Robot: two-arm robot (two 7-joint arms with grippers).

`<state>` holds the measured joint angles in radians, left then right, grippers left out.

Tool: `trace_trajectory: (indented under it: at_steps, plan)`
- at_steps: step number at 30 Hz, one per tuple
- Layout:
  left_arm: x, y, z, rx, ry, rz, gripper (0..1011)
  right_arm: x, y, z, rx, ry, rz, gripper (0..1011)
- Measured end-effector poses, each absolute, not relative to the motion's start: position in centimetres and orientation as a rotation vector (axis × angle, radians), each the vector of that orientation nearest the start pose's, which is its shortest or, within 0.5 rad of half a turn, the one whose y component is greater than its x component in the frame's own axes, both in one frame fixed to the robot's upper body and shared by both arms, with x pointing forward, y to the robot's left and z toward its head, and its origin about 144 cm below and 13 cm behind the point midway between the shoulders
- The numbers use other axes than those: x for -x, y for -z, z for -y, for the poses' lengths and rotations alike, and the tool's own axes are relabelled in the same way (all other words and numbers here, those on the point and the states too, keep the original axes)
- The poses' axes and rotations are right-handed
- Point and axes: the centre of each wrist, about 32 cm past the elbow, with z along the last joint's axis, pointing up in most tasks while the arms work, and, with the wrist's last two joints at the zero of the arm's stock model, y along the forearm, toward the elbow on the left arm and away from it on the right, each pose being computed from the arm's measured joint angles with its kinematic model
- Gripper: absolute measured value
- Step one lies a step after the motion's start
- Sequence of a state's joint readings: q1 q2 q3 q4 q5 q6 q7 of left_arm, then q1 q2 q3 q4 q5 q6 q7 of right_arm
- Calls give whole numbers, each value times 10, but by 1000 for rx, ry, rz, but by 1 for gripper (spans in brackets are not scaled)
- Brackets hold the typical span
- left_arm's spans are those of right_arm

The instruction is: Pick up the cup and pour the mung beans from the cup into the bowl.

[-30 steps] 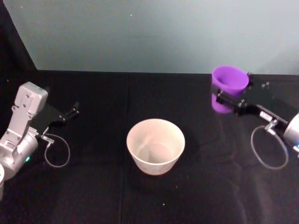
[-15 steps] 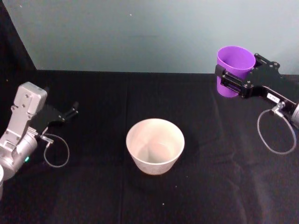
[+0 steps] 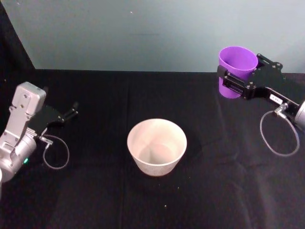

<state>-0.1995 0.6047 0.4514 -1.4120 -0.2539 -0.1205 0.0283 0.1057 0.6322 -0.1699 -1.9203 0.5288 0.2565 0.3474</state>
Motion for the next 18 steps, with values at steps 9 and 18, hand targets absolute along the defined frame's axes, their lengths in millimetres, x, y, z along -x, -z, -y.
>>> trace_trajectory:
  at_steps: [9,18]
  plan:
    - [-489,-1140,-310,-304,-1248,285,1000,-457,-1288,297,80,907,120,726]
    - [-489,-1140,-310,-304,-1248,285,1000,-457,-1287,297,81,906,119,726]
